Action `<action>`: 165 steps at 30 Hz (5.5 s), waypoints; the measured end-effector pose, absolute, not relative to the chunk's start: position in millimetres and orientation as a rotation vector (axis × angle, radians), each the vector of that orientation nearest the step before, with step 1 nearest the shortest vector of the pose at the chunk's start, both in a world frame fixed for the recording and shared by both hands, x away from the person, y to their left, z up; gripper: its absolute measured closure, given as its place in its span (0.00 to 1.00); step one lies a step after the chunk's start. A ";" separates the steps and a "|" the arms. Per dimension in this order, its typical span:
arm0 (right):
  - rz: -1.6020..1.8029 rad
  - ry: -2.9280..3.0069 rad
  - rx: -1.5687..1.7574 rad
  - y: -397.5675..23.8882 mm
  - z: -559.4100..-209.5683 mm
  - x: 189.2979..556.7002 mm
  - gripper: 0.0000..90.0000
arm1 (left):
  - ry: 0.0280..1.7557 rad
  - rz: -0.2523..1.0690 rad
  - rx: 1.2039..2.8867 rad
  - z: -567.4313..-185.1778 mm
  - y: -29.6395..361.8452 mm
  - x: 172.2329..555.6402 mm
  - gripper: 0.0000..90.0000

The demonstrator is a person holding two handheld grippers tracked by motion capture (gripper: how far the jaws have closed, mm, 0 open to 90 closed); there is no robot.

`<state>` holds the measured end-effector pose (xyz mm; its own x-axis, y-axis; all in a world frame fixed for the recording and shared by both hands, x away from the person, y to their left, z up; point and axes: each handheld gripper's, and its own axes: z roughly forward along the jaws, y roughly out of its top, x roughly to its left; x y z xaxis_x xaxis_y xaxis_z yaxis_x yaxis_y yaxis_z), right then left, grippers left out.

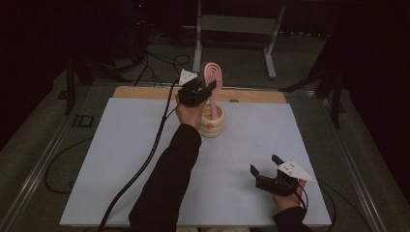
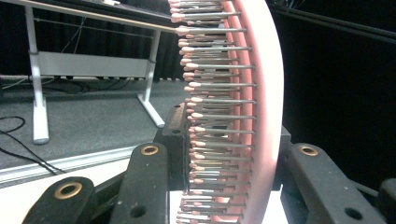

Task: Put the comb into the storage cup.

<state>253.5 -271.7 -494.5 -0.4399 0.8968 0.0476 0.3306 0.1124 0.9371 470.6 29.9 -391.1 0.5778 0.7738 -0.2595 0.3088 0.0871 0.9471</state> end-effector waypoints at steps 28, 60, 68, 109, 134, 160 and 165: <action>1.322 1.843 1.191 -271.6 -494.7 253.6 0.09 | 0.970 0.441 1.503 -397.9 26.7 469.2 0.72; 1.322 1.844 1.191 -271.0 -494.9 253.7 0.09 | 1.002 0.416 1.500 -418.1 19.4 463.8 0.71; 1.318 1.844 1.189 -270.5 -494.8 253.6 0.09 | 1.010 0.416 1.498 -419.9 21.3 463.2 0.71; 1.319 1.848 1.188 -269.9 -495.0 253.6 0.09 | 1.032 0.445 1.484 -426.9 27.4 461.8 0.72; 1.315 1.845 1.192 -270.3 -494.9 253.8 0.09 | 1.045 0.405 1.500 -445.3 21.2 458.7 0.71; 1.310 1.858 1.182 -267.6 -496.3 254.9 0.09 | 1.083 0.383 1.526 -444.7 31.6 455.4 0.70; 1.307 1.858 1.181 -267.6 -496.4 254.9 0.09 | 1.095 0.380 1.541 -445.3 34.8 458.0 0.70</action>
<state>254.9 -267.6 -496.4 -0.4453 0.8948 0.0337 0.3343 0.1312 0.9333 458.0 34.8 -445.3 0.5122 0.7971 -0.3198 0.4282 0.0857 0.8996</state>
